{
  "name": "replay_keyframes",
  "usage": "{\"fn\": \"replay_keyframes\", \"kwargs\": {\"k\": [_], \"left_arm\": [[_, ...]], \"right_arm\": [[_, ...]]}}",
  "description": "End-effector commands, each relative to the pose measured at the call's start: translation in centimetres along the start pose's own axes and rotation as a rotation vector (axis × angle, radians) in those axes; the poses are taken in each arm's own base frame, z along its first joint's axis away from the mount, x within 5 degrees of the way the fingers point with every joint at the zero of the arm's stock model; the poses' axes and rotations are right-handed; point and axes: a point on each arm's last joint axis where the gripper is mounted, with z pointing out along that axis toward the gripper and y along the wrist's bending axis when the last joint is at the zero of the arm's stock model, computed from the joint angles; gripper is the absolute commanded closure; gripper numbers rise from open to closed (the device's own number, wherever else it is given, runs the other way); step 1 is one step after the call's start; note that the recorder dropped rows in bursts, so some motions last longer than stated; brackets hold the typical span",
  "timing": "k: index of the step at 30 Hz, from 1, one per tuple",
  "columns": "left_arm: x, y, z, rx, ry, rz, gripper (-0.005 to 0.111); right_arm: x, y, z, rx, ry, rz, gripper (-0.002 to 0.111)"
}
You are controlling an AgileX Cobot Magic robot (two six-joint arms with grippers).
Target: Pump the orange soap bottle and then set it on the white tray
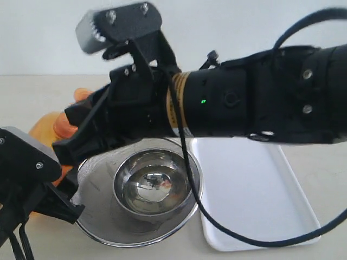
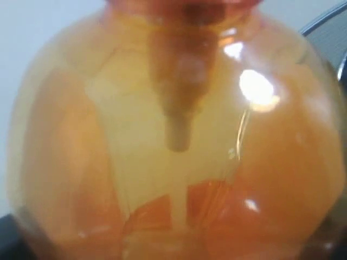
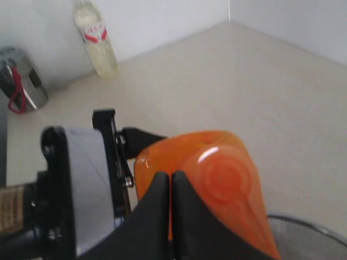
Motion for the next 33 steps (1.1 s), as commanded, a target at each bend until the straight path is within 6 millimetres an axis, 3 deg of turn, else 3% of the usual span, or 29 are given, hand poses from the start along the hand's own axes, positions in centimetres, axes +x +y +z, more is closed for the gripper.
{"fn": "replay_keyframes", "kwargs": {"k": [1, 7, 12, 17, 33], "left_arm": [[-1.2, 0.0, -0.1, -0.014, -0.105, 0.024, 0.102], [-1.2, 0.0, -0.1, -0.014, -0.105, 0.024, 0.102], [-1.2, 0.1, -0.1, -0.021, -0.096, 0.017, 0.102], [-1.1, 0.1, -0.1, -0.022, -0.094, 0.016, 0.102], [-1.1, 0.1, -0.1, -0.018, -0.092, 0.017, 0.102]], "right_arm": [[1.0, -0.3, 0.5, 0.028, 0.049, -0.004, 0.108], [0.6, 0.1, 0.2, -0.004, 0.023, -0.019, 0.108], [-1.6, 0.7, -1.5, -0.002, -0.052, -0.047, 0.108], [-3.6, 0.2, -3.3, 0.121, -0.077, -0.086, 0.108], [-2.1, -0.6, -1.6, 0.143, -0.008, -0.095, 0.108]]}}
